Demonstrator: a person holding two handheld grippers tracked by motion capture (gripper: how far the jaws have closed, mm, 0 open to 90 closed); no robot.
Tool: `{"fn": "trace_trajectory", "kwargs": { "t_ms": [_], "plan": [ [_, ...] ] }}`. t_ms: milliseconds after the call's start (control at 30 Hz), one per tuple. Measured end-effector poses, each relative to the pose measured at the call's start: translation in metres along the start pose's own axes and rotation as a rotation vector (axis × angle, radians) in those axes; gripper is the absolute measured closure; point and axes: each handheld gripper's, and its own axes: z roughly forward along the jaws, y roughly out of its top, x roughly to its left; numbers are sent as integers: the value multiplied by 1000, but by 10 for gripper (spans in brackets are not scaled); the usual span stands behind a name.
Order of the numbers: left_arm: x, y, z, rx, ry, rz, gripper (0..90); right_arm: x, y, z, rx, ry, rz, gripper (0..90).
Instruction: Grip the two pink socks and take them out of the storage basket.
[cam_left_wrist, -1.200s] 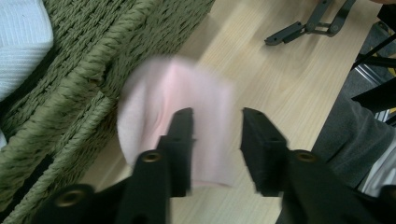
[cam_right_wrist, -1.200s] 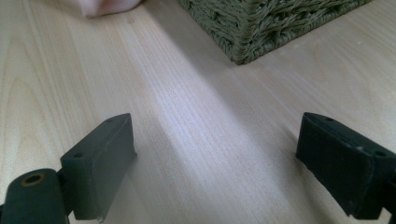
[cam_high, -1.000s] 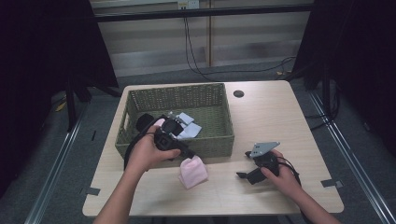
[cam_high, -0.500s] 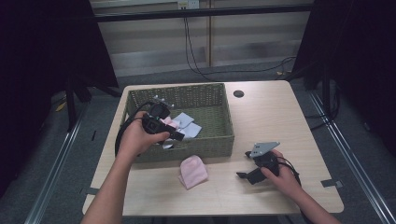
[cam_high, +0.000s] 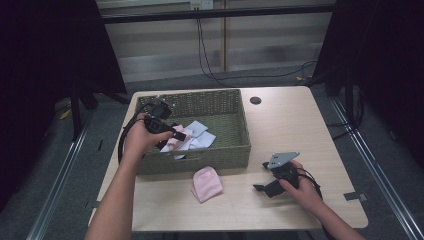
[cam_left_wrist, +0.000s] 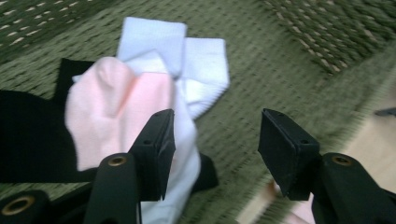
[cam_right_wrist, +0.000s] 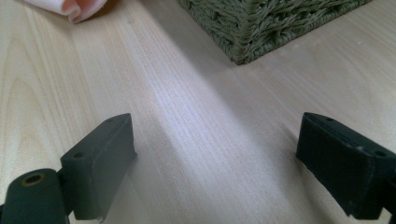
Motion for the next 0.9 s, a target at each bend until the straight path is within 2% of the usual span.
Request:
{"fn": "trace_trajectory", "kwargs": {
  "t_ms": [67,100,133,267,333,667,833,900],
  "plan": [
    [5,0,3,0,2,-15,450,0,0,0,0,0,0,106],
    [6,0,5,-11,10,-39,449,0,0,0,0,0,0,106],
    [10,0,5,3,9,-28,449,0,0,0,-1,0,-1,106],
    [18,2,10,-1,16,-49,448,0,0,0,-1,1,0,106],
    [21,3,12,12,22,-55,446,0,0,0,-2,0,-3,106],
    [34,6,27,40,57,-56,423,0,0,0,-2,0,-3,106],
    [38,8,35,52,51,-49,428,0,0,0,-2,1,-3,106],
    [40,9,39,71,54,-39,419,0,0,0,-2,1,-3,106]
  ]
}}
